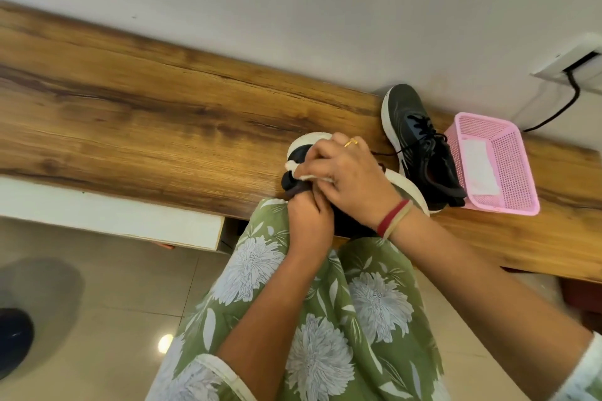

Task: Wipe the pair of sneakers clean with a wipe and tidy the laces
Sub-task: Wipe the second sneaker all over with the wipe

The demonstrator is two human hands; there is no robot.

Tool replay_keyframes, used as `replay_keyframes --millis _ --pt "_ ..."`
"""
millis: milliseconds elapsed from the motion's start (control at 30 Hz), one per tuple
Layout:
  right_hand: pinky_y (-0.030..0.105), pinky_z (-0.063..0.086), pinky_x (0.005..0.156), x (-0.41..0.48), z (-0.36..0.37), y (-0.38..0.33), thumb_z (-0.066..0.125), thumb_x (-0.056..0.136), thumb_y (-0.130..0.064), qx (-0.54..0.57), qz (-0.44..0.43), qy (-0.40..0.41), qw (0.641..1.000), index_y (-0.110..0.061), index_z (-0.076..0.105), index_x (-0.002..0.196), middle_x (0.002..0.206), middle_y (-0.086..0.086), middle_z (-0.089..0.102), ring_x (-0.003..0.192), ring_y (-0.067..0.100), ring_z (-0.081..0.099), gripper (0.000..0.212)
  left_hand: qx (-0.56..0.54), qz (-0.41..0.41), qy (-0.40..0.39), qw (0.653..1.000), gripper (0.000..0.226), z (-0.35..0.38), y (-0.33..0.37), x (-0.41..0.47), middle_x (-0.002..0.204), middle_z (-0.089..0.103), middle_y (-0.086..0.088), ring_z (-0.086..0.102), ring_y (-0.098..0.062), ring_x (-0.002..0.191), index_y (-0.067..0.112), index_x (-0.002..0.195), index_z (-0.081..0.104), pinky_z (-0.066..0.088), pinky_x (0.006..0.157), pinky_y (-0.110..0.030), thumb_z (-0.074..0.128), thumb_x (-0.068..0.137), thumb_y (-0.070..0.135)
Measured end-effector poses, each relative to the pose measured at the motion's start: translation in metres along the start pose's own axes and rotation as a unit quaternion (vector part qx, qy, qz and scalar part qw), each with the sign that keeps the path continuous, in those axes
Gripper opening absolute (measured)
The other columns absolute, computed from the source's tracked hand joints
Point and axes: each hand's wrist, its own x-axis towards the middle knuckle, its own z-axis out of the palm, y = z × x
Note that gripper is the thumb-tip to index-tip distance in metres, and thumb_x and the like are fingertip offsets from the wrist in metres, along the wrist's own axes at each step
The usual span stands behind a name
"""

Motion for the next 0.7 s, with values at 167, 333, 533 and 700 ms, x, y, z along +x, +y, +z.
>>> replay_keyframes --millis 167,333,533,700 --pt "0.041 0.035 0.087 0.011 -0.016 0.033 0.059 0.085 -0.025 0.026 0.127 0.050 0.990 -0.030 0.070 0.097 0.098 -0.004 0.061 0.095 0.021 0.050 0.017 -0.006 -0.013 -0.019 1.000 0.052 0.001 -0.004 0.002 0.052 0.047 -0.001 0.042 -0.011 0.047 0.014 0.057 0.048 0.033 0.050 -0.016 0.031 0.102 0.032" --pt "0.046 0.045 0.085 0.005 -0.025 0.045 0.063 0.085 -0.019 0.180 0.241 0.162 0.940 -0.031 0.067 0.097 0.095 0.000 0.057 0.094 0.025 0.053 0.018 -0.071 -0.062 -0.009 0.996 0.040 0.005 -0.010 0.009 0.070 0.056 -0.007 0.053 -0.016 0.070 0.029 0.062 0.045 0.045 0.067 -0.037 0.028 0.091 0.050" --pt "0.038 0.037 0.075 -0.015 0.011 0.001 0.048 0.087 -0.020 0.072 0.112 0.044 0.990 -0.025 0.070 0.094 0.091 -0.002 0.057 0.087 0.020 0.050 0.023 -0.052 -0.076 0.015 0.996 0.058 0.000 -0.001 0.010 0.046 0.045 -0.007 0.040 -0.016 0.043 0.008 0.048 0.043 0.031 0.046 -0.033 0.035 0.101 0.030" --pt "0.043 0.040 0.074 -0.013 0.009 0.017 0.055 0.085 -0.018 0.070 0.168 0.108 0.977 -0.027 0.071 0.095 0.090 -0.002 0.060 0.088 0.022 0.050 0.021 -0.102 -0.078 -0.004 0.992 0.049 0.004 -0.005 0.009 0.069 0.068 -0.008 0.068 -0.025 0.070 0.022 0.065 0.063 0.055 0.066 -0.041 0.031 0.091 0.047"
